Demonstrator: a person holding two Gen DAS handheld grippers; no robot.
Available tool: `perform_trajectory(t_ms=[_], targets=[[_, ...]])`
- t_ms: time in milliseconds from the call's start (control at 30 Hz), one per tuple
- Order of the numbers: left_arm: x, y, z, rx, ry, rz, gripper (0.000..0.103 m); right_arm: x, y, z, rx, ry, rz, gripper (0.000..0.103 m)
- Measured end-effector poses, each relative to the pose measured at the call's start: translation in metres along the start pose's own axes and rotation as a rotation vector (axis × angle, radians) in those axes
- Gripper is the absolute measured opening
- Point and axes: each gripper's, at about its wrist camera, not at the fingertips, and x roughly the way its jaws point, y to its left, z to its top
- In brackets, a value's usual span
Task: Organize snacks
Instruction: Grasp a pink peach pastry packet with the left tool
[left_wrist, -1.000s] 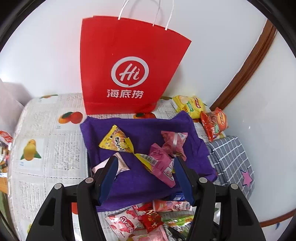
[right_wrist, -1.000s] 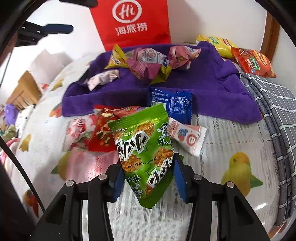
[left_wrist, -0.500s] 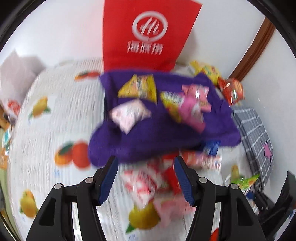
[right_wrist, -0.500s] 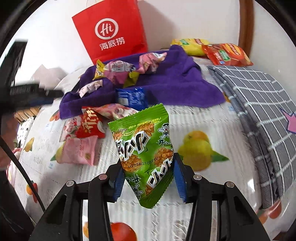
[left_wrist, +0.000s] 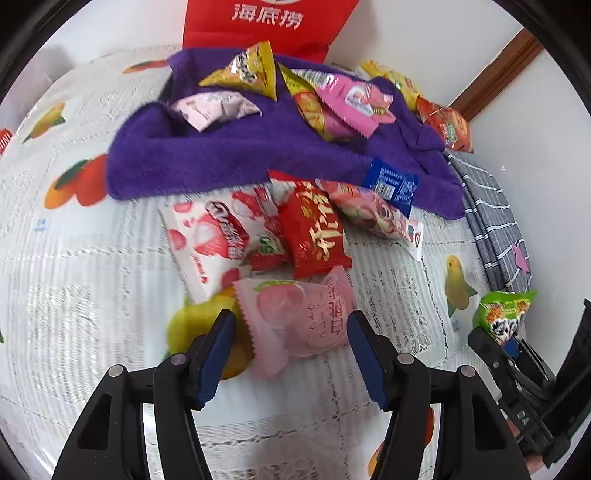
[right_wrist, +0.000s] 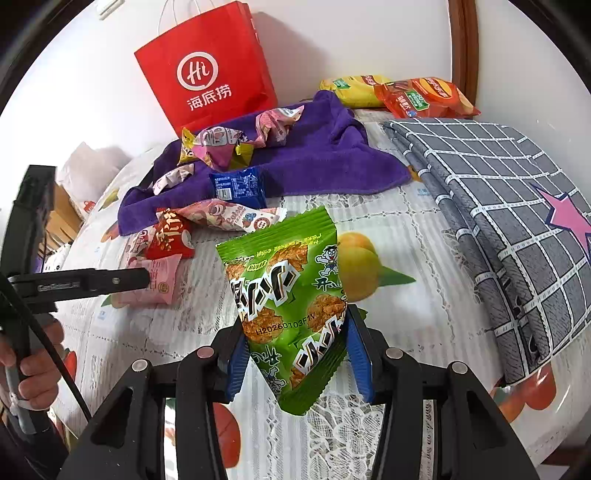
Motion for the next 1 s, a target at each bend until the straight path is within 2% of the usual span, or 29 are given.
perform_trajectory(t_ms=[100,233,467,600,700,800,867,1000], targets=[[0.005,-0.008,0.000,-0.003,-0.024,0.016,0.073,0.000,-0.003,-0.004,0.006,0.002,0.020,0.047],[0.015,-0.029,-0.001,0.054,-0.046,0.109,0.079,0.000,-0.008,-0.006,0.016,0.002,0.034,0.047],[0.028,-0.052,-0.005,0.107,-0.108,0.282,0.078,-0.002,-0.014,-0.006,0.027,0.002,0.047,0.047],[0.027,-0.057,-0.007,0.137,-0.123,0.288,0.066,-0.007,-0.015,-0.006,0.028,-0.001,0.039,0.047],[0.021,-0.054,-0.009,0.147,-0.115,0.276,0.051,-0.009,-0.016,-0.004,0.030,0.000,0.033,0.047],[0.016,-0.051,-0.012,0.145,-0.112,0.243,0.042,-0.012,-0.015,0.000,0.037,0.000,0.034,0.047],[0.011,-0.045,-0.016,0.133,-0.098,0.194,0.034,-0.015,-0.014,0.003,0.049,-0.002,0.036,0.047],[0.005,-0.034,-0.019,0.126,-0.095,0.151,0.032,-0.022,-0.005,0.013,0.053,-0.019,0.047,0.047]])
